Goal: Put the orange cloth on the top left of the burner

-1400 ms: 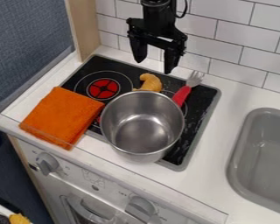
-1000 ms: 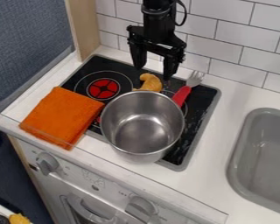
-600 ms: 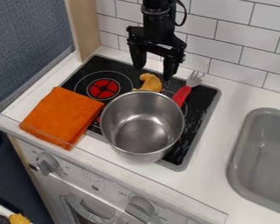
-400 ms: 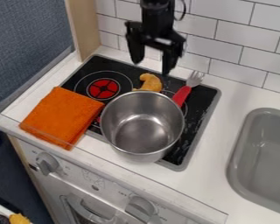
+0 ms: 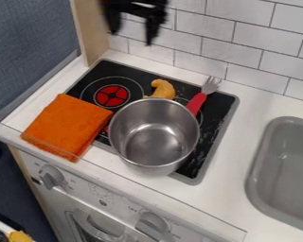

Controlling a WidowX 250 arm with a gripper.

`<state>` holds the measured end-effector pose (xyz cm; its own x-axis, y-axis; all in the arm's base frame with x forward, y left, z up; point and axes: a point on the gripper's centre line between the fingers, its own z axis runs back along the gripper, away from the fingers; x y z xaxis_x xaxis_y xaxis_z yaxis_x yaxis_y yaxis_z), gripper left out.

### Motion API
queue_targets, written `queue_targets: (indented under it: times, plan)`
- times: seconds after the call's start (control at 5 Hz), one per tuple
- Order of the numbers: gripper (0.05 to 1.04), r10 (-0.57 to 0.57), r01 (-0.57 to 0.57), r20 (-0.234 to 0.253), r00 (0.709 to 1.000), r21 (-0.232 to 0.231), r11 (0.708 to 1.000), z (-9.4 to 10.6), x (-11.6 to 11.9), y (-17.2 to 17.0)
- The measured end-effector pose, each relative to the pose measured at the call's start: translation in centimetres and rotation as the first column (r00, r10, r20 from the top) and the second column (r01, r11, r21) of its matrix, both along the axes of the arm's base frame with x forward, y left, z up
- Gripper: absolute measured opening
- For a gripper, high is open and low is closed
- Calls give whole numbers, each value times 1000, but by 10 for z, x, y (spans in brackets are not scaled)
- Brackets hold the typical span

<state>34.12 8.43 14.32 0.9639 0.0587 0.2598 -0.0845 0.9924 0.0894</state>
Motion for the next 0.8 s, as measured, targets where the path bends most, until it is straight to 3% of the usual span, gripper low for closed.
queue_targets:
  times: [0.2, 0.4, 0.6, 0.8]
  plan:
    - [1000, -16, 15, -21, 1000, -44, 999, -4, -29, 27]
    - [1000, -57, 52, -77, 995, -64, 997, -27, -62, 58]
    - [1000, -107, 105, -172, 979, -16, 994, -59, -79, 68]
    - [999, -112, 121, -216, 970, 27, 992, -82, -90, 72]
